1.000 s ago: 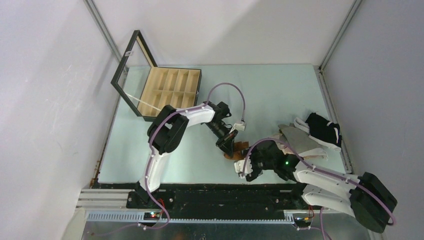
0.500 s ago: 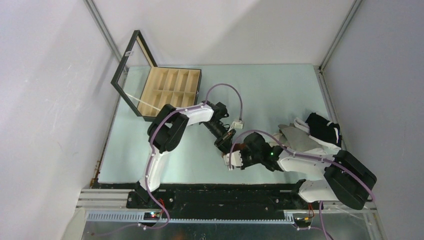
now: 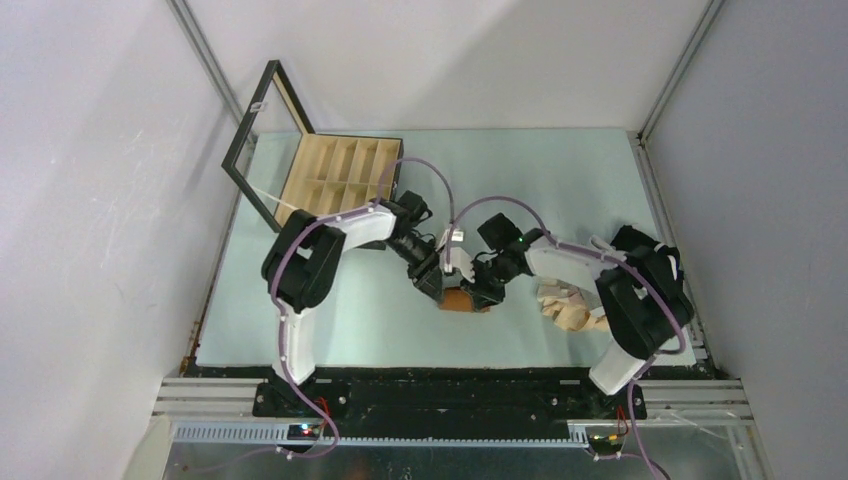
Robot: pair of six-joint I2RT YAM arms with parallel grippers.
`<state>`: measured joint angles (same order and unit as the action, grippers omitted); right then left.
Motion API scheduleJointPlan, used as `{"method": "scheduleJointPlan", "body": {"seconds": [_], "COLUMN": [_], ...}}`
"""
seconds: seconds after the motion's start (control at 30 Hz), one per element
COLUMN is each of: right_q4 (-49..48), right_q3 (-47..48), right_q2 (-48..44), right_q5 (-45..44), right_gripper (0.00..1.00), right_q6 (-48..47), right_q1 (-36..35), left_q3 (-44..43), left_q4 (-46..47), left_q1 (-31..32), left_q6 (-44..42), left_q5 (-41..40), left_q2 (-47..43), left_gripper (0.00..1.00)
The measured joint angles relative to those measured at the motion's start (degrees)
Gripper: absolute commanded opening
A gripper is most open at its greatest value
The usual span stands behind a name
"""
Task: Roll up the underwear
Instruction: Roll the underwear to the center of the board.
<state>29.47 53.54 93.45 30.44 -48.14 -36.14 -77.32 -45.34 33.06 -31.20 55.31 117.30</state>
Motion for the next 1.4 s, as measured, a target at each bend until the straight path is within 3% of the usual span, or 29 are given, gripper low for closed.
{"method": "scheduleJointPlan", "body": {"seconds": [0.17, 0.3, 0.47, 0.6, 0.77, 1.03, 1.3, 1.4], "right_q4": [7.4, 13.2, 17.0, 18.6, 19.5, 23.1, 25.5, 26.0], "right_q3": [8.2, 12.0, 14.9, 16.3, 17.4, 20.3, 21.5, 21.5], "right_q2": [8.3, 12.3, 18.3, 19.7, 21.2, 25.5, 27.6, 27.9], "right_q5": [7.8, 12.1, 14.4, 13.6, 13.0, 15.2, 17.2, 17.4], "right_gripper": [0.03, 0.03, 0.03, 0.04, 0.05, 0.05, 0.05, 0.05], "right_q6": [0.0, 0.8, 12.1, 16.7, 22.9, 29.3, 30.2, 30.4], "right_q1": [1.2, 1.8, 7.8, 8.4, 9.0, 10.8, 12.2, 12.7], "left_q3": [5.9, 15.9, 30.2, 39.6, 48.2, 53.0, 50.0, 48.5], "left_q4": [8.1, 19.5, 29.7, 41.7, 52.4, 73.1, 84.2, 85.0], "left_q1": [-2.6, -3.5, 3.6, 11.1, 14.8, 21.8, 26.4, 26.7], "left_q6": [7.1, 12.7, 7.1, -3.6, -17.8, -35.5, -40.4, -40.4], "left_q5": [-9.2, -18.0, -24.2, -28.7, -32.0, -33.9, -42.6, -46.1], "left_q2": [-5.1, -13.6, -31.8, -39.2, -39.1, -32.0, -22.1, -20.0], "left_gripper": [0.61, 0.62, 0.63, 0.64, 0.66, 0.67, 0.63, 0.50]}}
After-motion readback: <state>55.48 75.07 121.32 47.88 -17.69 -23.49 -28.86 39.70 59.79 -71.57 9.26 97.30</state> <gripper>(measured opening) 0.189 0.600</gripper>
